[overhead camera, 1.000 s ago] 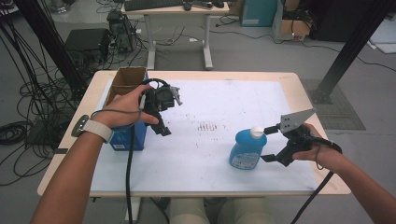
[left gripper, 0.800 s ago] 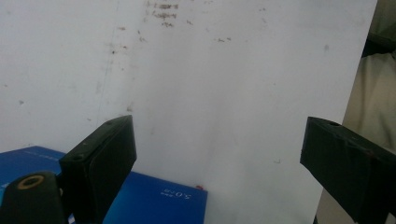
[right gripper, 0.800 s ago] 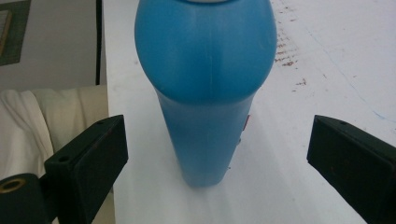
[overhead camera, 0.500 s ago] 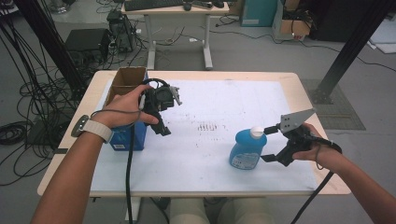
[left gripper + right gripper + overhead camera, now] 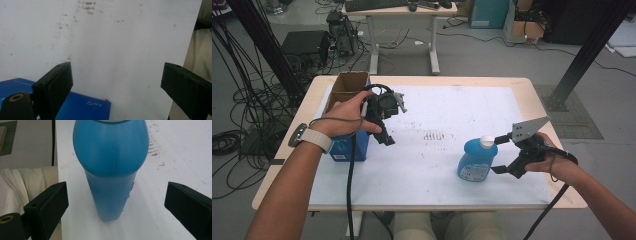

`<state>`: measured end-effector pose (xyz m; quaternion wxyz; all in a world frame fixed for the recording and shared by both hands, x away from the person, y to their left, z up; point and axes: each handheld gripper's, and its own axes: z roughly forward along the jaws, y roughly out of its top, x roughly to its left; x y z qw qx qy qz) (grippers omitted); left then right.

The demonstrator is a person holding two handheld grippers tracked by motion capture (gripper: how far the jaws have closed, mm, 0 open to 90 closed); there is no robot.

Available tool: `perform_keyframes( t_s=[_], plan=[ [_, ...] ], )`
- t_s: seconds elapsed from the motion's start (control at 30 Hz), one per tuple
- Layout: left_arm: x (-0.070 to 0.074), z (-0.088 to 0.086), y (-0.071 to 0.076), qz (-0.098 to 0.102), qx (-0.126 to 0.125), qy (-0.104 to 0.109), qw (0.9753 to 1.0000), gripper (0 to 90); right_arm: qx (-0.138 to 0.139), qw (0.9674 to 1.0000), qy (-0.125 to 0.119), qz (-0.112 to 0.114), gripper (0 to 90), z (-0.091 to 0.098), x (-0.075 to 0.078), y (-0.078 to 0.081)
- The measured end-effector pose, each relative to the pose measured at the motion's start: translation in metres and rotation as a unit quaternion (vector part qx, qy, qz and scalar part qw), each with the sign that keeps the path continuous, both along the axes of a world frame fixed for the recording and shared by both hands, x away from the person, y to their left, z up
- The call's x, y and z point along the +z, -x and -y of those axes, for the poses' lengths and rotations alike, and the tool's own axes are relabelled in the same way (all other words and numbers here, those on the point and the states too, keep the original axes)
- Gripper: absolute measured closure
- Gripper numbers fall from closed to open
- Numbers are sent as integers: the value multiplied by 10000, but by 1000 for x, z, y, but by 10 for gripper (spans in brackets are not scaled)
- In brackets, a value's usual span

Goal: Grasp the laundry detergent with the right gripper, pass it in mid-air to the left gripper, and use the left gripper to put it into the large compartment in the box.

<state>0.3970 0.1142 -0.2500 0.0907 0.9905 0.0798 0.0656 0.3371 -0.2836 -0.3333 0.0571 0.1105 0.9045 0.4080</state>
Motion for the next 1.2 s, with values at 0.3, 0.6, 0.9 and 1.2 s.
perform_keyframes(
  t_s=[0.3, 0.6, 0.9, 1.2],
  plan=[
    [0, 0, 0, -10, 11, -21, 10000, 109, -20, 10000, -15, -7, 53, 0, 0, 0],
    [0, -1, 0, 8, 19, -16, 10000, 109, -21, 10000, -18, -5, 54, 0, 0, 0],
    [0, -1, -1, 2, 15, -20, 10000, 109, -6, 10000, -12, 15, 54, -1, 0, 0],
    [0, -1, -1, 9, 14, -19, 10000, 109, -5, 10000, 8, 6, 54, 0, 0, 0]
  ],
)
